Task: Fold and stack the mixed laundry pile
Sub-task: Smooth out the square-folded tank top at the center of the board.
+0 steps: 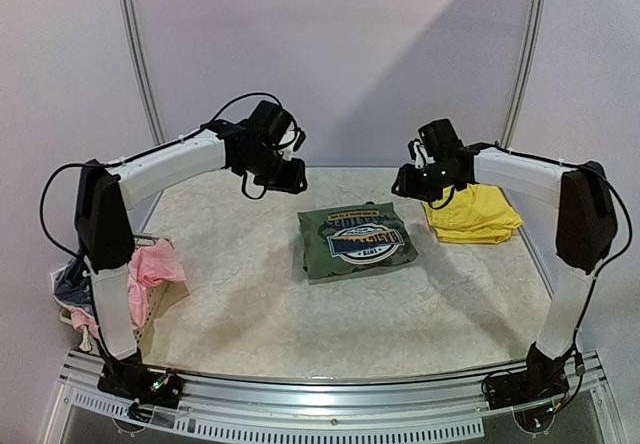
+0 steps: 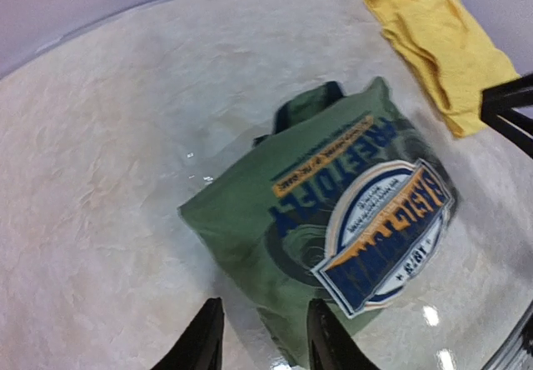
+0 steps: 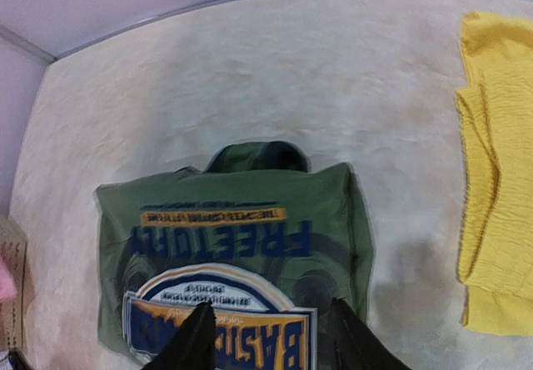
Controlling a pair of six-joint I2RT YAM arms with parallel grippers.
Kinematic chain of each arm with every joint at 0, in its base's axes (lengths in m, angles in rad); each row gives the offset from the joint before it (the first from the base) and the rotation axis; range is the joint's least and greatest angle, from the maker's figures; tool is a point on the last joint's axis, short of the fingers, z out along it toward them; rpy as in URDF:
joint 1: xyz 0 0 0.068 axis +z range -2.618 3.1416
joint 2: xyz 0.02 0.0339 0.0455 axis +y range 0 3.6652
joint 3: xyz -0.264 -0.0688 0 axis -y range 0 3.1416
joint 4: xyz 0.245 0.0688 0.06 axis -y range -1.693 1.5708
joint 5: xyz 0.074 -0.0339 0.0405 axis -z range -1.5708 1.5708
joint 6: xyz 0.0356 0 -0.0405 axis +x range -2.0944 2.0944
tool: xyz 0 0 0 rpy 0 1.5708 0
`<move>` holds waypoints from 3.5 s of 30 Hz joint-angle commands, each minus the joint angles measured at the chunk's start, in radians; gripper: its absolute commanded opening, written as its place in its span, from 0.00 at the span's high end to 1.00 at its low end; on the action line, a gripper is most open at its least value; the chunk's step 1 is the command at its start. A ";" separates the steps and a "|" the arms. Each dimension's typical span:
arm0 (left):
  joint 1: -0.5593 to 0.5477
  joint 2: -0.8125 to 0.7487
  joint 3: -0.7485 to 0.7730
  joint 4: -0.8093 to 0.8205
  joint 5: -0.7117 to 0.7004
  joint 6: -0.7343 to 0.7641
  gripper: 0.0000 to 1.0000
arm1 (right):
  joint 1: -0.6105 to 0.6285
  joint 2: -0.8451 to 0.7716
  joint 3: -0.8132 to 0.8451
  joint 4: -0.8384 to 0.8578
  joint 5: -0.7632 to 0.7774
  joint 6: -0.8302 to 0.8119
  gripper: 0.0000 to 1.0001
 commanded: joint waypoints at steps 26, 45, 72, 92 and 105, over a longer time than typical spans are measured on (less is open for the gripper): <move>-0.221 0.213 -0.170 0.177 0.070 -0.074 0.82 | 0.003 0.128 -0.301 0.107 -0.288 -0.105 0.94; -0.230 0.095 -0.310 0.104 -0.192 -0.025 0.85 | 0.008 -0.129 -0.456 0.138 -0.333 -0.053 0.64; -0.156 0.039 -0.461 0.138 -0.324 0.071 0.87 | 0.096 -0.183 -0.499 0.130 -0.299 -0.037 0.68; 0.009 0.131 0.008 0.005 0.146 0.133 0.77 | 0.008 0.178 0.080 0.025 -0.420 -0.051 0.66; 0.036 0.444 0.344 -0.090 0.238 0.028 0.77 | -0.039 0.454 0.281 -0.054 -0.457 -0.074 0.70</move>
